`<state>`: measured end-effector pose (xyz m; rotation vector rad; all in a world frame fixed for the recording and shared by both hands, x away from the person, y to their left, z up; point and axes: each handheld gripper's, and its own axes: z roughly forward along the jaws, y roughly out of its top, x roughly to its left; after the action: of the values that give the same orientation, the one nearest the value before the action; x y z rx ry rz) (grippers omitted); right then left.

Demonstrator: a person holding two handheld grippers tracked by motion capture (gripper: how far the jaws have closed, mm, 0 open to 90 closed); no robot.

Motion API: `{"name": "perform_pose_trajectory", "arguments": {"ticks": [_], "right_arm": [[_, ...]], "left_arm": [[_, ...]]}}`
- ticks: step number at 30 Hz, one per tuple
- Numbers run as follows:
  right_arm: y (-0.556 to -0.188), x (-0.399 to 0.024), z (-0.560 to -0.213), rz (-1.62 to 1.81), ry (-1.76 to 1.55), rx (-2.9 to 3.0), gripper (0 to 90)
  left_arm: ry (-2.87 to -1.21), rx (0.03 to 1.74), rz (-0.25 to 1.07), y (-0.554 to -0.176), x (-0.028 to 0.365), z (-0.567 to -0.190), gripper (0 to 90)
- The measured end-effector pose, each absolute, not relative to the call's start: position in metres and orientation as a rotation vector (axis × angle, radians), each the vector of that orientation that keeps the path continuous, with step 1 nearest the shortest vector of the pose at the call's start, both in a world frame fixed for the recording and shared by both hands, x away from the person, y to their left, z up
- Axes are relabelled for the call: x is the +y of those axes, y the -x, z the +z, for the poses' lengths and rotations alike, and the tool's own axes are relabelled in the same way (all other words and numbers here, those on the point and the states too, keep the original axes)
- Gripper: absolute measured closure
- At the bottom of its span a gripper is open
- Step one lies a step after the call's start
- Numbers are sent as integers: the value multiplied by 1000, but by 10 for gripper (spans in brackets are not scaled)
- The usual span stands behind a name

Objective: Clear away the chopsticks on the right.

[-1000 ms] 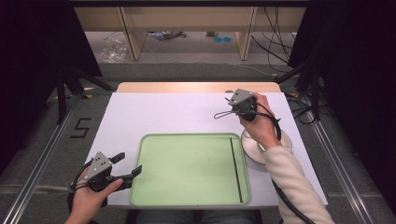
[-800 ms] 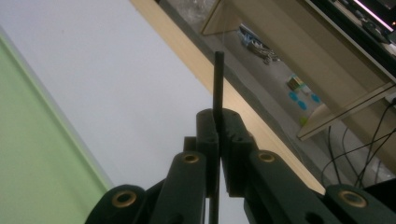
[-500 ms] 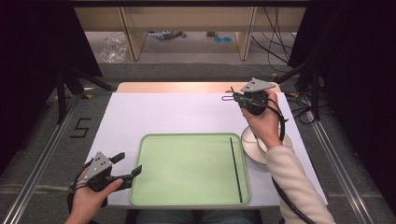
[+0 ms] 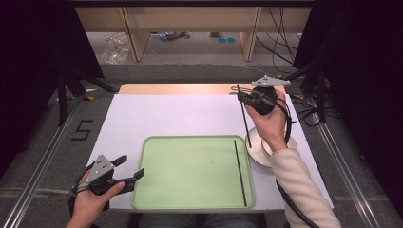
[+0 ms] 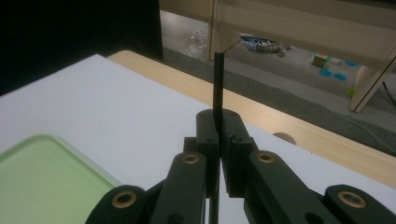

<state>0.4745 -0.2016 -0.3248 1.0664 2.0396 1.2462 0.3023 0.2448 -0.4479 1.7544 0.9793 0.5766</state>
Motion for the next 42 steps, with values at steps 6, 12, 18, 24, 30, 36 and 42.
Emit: {"name": "perform_pose_trajectory", "arguments": {"ticks": [6,12,18,24,30,36,42], "right_arm": [[-471,-197,-323,1247,-1274,2072,883],[-474,-193,-334,1143,-1520,2120,883],[-480,-192,-347,981,-1621,2176,882],[-480,-187,-352,881,-1797,2208,883],[-481,-180,-363,723,-1972,2221,883],[-483,-173,-383,606,-2020,2245,882],[-487,-174,-398,502,-2050,2266,882]], "left_arm": [[-1756,978,576,-302,245,-448,193],[-1755,977,575,-302,245,-448,193],[-1754,978,574,-302,245,-448,193],[-1756,977,575,-302,245,-448,193],[-1755,978,577,-302,245,-448,193],[-1756,977,577,-302,245,-448,193],[-1757,976,576,-302,245,-448,193]]}}
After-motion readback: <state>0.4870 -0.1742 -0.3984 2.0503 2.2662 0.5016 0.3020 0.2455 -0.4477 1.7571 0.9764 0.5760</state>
